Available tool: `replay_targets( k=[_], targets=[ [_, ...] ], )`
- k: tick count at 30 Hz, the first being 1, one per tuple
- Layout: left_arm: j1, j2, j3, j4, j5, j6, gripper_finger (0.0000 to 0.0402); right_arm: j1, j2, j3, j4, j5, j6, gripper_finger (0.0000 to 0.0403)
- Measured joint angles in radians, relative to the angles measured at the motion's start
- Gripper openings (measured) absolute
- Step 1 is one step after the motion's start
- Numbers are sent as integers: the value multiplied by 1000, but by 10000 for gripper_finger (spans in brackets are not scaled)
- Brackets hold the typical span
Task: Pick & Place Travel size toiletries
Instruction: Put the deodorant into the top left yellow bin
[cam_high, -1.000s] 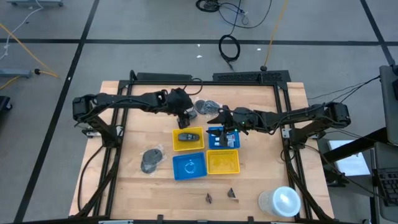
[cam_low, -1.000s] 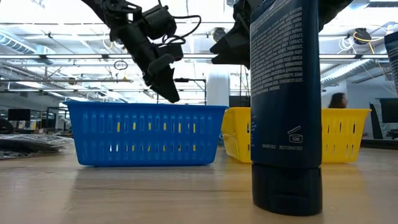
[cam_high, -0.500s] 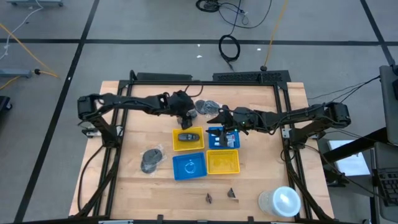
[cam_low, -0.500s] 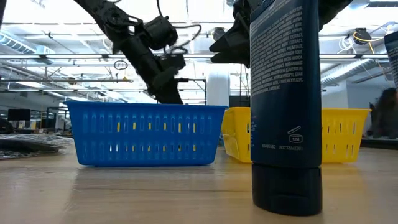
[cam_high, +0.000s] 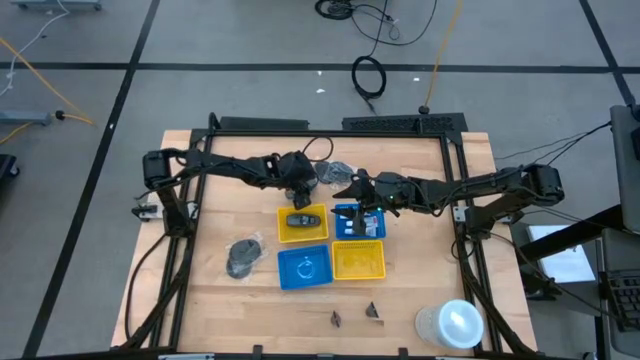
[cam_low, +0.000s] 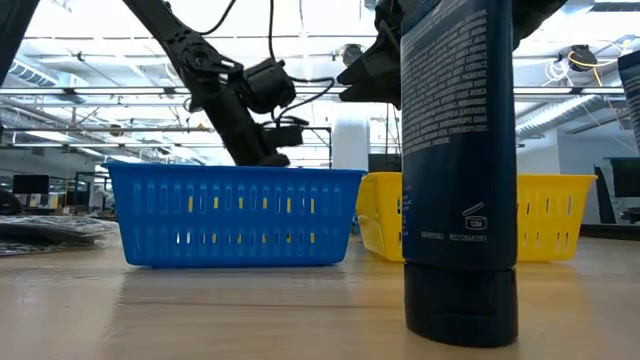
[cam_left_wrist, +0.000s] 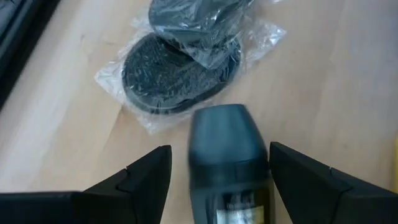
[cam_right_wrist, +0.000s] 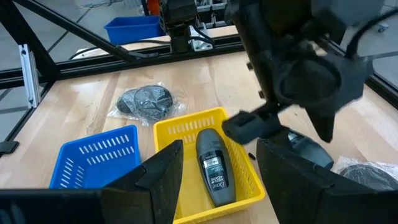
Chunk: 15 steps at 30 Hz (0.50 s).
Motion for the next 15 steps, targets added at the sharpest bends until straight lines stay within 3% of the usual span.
replay_targets(
  k=[15],
  targets=[
    [0,70,0,5,5,26,213,0,0,0,0,0,0,196]
  ],
)
